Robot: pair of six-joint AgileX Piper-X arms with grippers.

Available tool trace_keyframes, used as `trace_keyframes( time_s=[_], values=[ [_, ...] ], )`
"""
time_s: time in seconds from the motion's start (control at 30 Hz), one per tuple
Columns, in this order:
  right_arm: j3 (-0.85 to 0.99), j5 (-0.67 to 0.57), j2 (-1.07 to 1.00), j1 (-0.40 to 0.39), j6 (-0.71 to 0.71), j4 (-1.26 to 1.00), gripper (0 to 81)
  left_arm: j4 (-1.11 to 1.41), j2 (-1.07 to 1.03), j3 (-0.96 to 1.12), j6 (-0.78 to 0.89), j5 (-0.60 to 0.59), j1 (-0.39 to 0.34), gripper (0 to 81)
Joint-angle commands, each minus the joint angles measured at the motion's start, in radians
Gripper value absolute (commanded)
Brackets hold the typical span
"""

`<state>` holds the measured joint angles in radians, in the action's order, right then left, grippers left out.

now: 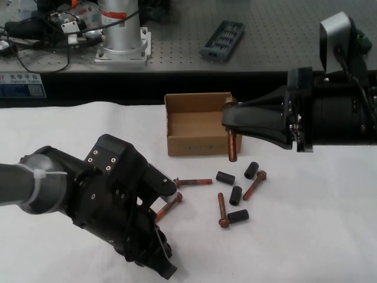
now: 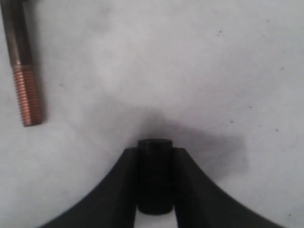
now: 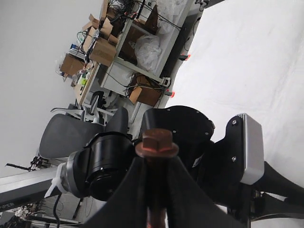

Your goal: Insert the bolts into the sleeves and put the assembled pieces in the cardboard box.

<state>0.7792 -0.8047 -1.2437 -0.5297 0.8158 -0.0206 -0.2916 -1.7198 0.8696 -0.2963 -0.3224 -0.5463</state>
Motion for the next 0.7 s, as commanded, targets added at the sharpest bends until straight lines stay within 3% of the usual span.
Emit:
trace_keyframes(
  time_s=[0.0,0.4,0.67],
  values=[
    [0.005,-0.022,-0.002,0.010,-0.009,-0.008,2.8,-0.125,-0.016,0.039,0.027,-0.005,-0.004,0.6],
    [0.005,-0.012,-0.002,0.011,-0.011,-0.008,2.8,-0.106,0.122,0.070,0.144,-0.277,-0.001,0.6],
    [0.005,0.009,-0.006,0.008,-0.048,-0.008,2.8,0.353,0.268,-0.117,0.395,-0.492,0.015,0.6]
  ],
)
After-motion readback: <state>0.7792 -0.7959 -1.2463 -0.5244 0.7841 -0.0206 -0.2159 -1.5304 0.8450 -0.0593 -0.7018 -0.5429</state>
